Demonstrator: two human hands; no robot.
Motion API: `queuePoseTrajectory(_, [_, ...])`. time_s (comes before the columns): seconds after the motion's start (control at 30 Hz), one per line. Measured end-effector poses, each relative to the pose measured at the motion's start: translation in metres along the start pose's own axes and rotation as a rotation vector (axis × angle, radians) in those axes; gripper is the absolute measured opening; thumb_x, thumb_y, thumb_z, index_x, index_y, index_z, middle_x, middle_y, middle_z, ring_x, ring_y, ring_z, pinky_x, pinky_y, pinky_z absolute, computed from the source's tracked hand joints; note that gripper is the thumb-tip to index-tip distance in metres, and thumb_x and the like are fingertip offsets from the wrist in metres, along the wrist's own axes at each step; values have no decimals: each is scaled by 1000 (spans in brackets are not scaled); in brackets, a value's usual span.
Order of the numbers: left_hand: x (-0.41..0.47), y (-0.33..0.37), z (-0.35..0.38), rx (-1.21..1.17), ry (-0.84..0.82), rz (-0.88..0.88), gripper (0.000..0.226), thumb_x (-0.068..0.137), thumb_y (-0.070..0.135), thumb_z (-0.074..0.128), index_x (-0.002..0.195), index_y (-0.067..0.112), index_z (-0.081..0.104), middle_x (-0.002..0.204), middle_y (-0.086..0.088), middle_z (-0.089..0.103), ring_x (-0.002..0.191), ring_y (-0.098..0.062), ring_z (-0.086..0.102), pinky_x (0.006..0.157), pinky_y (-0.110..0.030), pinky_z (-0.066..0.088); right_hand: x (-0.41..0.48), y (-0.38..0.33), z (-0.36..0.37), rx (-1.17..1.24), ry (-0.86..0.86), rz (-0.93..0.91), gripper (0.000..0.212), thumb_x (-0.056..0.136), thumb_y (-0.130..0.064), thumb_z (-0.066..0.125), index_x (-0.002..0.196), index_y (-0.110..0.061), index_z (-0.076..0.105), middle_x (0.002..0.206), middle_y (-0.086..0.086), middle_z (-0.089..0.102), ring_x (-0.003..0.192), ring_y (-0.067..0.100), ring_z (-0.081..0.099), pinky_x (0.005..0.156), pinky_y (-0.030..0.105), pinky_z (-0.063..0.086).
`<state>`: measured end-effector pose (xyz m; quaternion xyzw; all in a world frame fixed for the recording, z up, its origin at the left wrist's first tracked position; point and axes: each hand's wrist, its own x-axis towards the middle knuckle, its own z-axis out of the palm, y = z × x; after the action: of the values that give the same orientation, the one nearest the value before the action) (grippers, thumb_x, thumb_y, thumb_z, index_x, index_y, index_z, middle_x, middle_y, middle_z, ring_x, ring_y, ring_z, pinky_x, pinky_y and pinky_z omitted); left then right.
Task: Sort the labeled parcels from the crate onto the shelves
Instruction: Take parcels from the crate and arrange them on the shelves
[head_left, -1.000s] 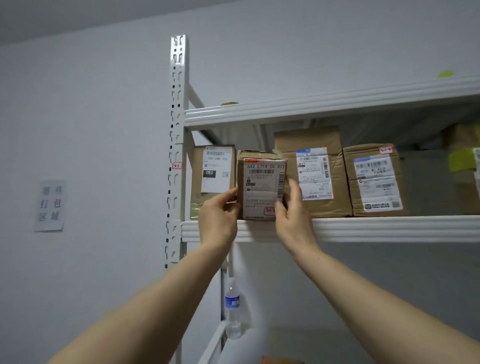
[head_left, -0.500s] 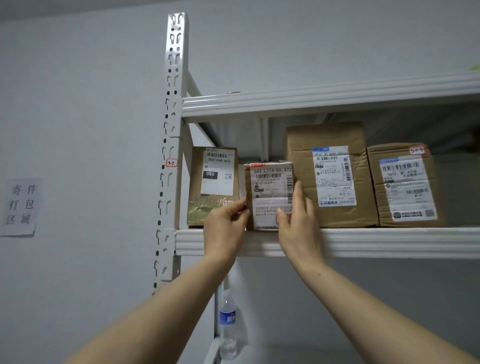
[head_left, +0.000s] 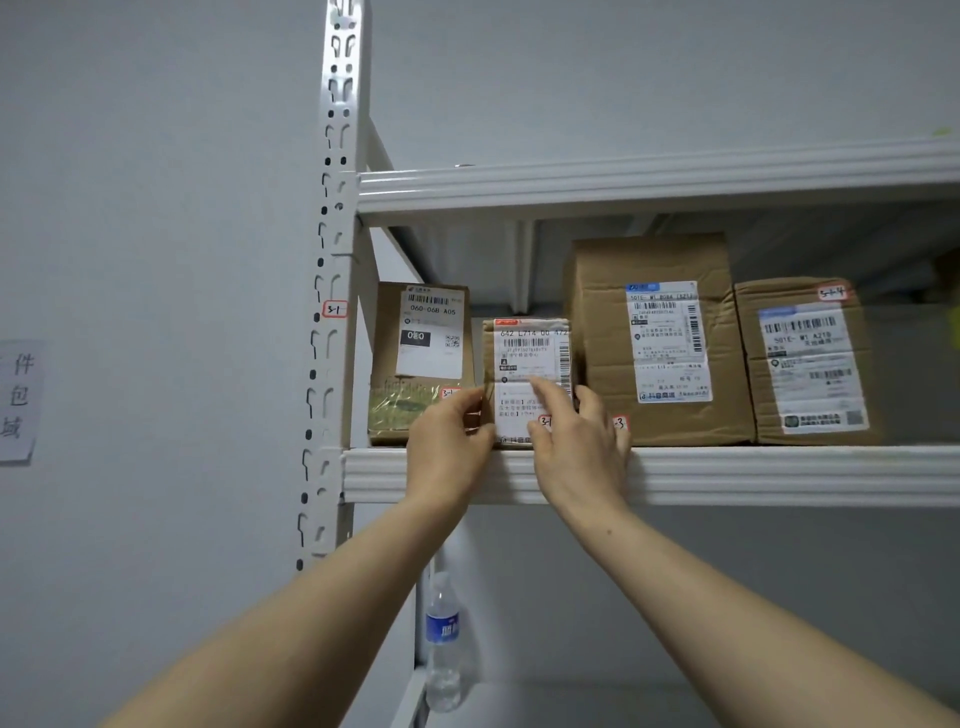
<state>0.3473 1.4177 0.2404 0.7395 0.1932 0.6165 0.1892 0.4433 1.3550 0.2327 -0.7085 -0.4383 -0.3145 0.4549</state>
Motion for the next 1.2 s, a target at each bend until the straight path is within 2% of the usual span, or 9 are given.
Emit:
queuePoseTrajectory(0.2, [5, -1, -1, 70, -10, -28, 32, 82, 2, 60, 112, 13, 68, 104, -3, 71, 98, -19, 65, 91, -32, 50, 4, -1, 9, 59, 55, 69, 35, 93, -24, 54, 126, -25, 43, 137, 0, 40, 130, 20, 37, 107, 37, 18])
queuePoseTrajectory(0.33, [14, -6, -14, 198, 75, -25, 37, 87, 4, 54, 124, 9, 61, 122, -8, 59, 110, -23, 57, 100, -33, 43, 5, 0, 9, 71, 96, 69, 36, 89, -20, 54, 124, -24, 45, 140, 2, 33, 132, 20, 32, 109, 37, 16])
queuePoseTrajectory(0.53, [32, -10, -51, 335, 202, 20, 41, 88, 4, 56, 128, 12, 56, 129, -7, 44, 122, -20, 42, 96, -22, 33, 26, -41, -13, 151, 307, -279, 42, 75, -8, 43, 112, -17, 60, 125, 5, 52, 115, 28, 46, 91, 36, 30])
queuePoseTrajectory(0.63, [47, -11, -70, 425, 272, 54, 43, 86, 3, 55, 127, 14, 56, 129, -9, 45, 122, -25, 39, 100, -31, 35, 57, -71, -25, 81, 168, -389, 41, 84, -5, 43, 121, -18, 55, 128, 1, 52, 119, 22, 45, 95, 32, 27])
queuePoseTrajectory(0.77, [59, -17, -96, 441, 316, 24, 46, 87, 6, 52, 132, 16, 52, 131, -9, 45, 123, -26, 40, 102, -36, 35, 99, -106, -21, -53, -9, -388, 39, 90, -4, 42, 127, -11, 51, 131, 7, 52, 121, 26, 48, 103, 39, 35])
queuePoseTrajectory(0.87, [67, -27, -111, 393, 321, -19, 47, 90, 17, 53, 137, 15, 46, 136, -11, 43, 126, -26, 38, 103, -38, 34, 120, -125, -7, -140, -124, -346, 31, 90, 0, 41, 119, -5, 53, 121, 12, 56, 112, 31, 54, 85, 39, 46])
queuePoseTrajectory(0.93, [78, -36, -118, 350, 292, -43, 53, 90, 23, 54, 140, 13, 41, 138, -12, 42, 128, -27, 38, 104, -40, 34, 132, -135, 5, -234, -187, -337, 21, 89, 4, 40, 102, -5, 54, 107, 13, 57, 100, 30, 55, 73, 34, 42])
queuePoseTrajectory(1.07, [101, -52, -122, 249, 240, -11, 52, 90, 31, 54, 137, 12, 42, 134, -12, 47, 125, -26, 41, 101, -39, 36, 155, -151, 31, -350, -234, -301, 24, 89, 5, 43, 107, -3, 55, 111, 15, 58, 98, 31, 54, 73, 33, 39])
queuePoseTrajectory(1.2, [115, -55, -125, 269, 267, 172, 55, 92, 31, 52, 142, 15, 37, 138, -8, 40, 130, -24, 34, 105, -34, 29, 168, -162, 44, -430, -286, -231, 20, 89, 4, 45, 104, -4, 56, 104, 13, 56, 94, 30, 54, 73, 31, 40])
